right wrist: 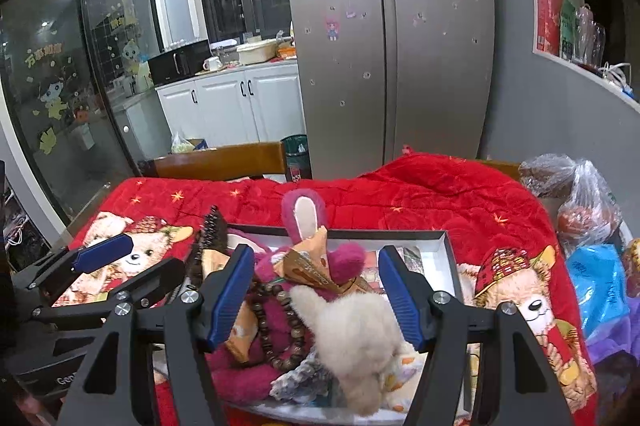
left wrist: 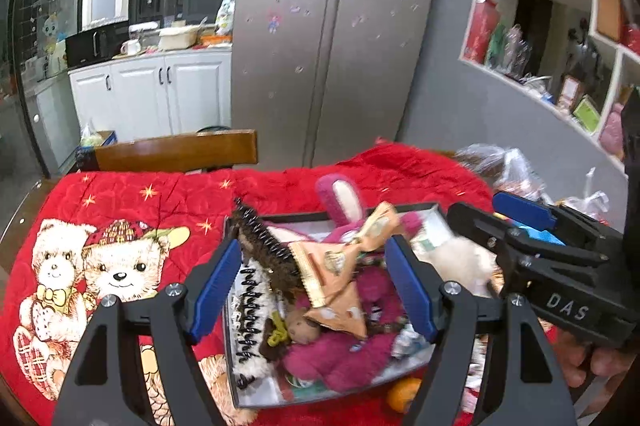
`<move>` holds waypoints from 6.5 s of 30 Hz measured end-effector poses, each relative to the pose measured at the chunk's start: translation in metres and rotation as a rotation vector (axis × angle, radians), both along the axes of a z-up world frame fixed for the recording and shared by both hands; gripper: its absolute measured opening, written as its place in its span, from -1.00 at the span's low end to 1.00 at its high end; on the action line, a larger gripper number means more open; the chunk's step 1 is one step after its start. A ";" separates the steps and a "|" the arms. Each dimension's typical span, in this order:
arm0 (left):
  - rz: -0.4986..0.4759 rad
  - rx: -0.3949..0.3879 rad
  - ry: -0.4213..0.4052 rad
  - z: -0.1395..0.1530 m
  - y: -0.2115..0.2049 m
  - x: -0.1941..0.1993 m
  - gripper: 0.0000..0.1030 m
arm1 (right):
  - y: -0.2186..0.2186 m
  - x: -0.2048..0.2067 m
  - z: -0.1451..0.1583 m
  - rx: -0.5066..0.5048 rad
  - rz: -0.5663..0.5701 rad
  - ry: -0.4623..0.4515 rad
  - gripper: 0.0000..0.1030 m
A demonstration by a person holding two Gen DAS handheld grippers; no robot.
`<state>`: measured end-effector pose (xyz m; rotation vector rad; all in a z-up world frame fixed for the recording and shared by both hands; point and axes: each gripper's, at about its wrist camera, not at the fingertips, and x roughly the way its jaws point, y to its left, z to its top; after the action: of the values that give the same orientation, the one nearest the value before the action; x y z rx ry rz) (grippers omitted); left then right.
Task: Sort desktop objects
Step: 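Withdraw both tools from the box toward the items in front of it, then grasp the cream beaded bracelet with the left tool while the right tool grasps a gold candy, then carry the cream bracelet and gold candy over the black box with both tools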
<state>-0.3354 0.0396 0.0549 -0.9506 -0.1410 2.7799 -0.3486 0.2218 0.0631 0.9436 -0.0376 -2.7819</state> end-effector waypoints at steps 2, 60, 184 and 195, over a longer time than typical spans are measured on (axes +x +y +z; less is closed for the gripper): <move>-0.012 0.009 0.009 0.014 0.001 0.012 0.55 | 0.000 0.011 0.012 0.018 -0.001 0.016 0.36; -0.088 -0.043 -0.263 -0.145 0.047 0.152 0.97 | 0.093 0.111 -0.107 0.167 -0.137 -0.086 0.51; 0.001 -0.099 0.034 -0.008 0.022 0.076 -0.72 | -0.029 0.122 -0.015 0.078 0.209 -0.023 -0.40; 0.011 -0.116 -0.006 -0.053 0.013 0.012 -0.72 | -0.023 0.054 -0.040 0.056 0.166 -0.060 -0.40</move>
<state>-0.3231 0.0525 0.0016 -0.9878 0.0146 2.8216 -0.2943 0.1987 0.0235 0.9951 0.1055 -2.6144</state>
